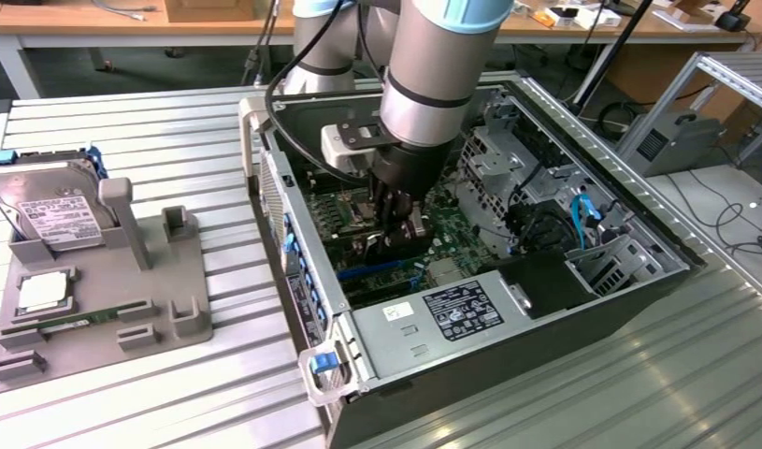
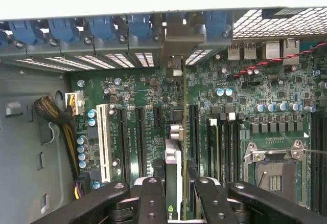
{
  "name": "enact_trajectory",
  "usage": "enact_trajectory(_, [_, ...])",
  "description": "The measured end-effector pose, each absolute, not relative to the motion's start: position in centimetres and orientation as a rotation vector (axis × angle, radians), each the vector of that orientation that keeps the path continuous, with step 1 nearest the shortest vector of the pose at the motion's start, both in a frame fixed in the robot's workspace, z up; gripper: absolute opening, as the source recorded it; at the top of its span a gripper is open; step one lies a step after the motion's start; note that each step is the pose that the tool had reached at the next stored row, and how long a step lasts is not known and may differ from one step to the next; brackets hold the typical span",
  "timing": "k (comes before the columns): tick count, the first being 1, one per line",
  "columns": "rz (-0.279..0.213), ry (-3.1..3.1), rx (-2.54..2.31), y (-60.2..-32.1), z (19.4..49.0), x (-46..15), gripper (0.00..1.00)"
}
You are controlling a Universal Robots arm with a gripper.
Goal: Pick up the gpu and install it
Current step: 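Insert the gpu into the slot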
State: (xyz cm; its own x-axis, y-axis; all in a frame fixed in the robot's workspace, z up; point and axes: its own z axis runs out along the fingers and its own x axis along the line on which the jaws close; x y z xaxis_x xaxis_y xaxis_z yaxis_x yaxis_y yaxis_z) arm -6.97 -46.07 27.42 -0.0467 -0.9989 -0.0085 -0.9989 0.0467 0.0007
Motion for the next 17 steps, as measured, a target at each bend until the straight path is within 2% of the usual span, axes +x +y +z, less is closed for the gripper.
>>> enact_trajectory(17, [0.006,2.27,-2.167,-46.05,26.88,-7.17,0.27])
